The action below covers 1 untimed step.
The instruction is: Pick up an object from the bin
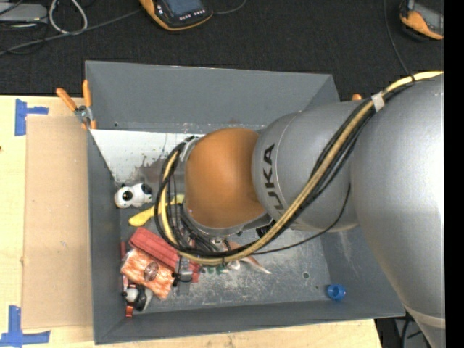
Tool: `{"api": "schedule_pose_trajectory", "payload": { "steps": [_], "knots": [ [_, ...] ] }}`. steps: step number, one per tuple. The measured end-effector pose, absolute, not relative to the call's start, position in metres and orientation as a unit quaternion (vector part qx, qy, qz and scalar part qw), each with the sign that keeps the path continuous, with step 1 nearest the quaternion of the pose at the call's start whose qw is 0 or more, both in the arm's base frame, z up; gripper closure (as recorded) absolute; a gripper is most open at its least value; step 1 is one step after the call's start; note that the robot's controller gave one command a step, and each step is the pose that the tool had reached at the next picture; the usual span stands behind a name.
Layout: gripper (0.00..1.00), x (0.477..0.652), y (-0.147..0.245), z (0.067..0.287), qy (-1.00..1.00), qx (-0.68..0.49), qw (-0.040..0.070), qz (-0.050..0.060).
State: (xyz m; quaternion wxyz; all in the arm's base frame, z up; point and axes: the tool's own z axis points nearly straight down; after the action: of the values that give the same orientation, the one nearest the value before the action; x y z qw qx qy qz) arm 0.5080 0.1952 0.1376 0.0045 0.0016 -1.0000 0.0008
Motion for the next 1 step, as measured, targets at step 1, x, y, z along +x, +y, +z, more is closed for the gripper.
{"api": "schedule_pose_trajectory", "payload": {
  "steps": [1],
  "knots": [
    [0.0, 0.5101, 0.194, 0.1421, -1.0, -0.001, 0.001, 0.0]
  ]
}}
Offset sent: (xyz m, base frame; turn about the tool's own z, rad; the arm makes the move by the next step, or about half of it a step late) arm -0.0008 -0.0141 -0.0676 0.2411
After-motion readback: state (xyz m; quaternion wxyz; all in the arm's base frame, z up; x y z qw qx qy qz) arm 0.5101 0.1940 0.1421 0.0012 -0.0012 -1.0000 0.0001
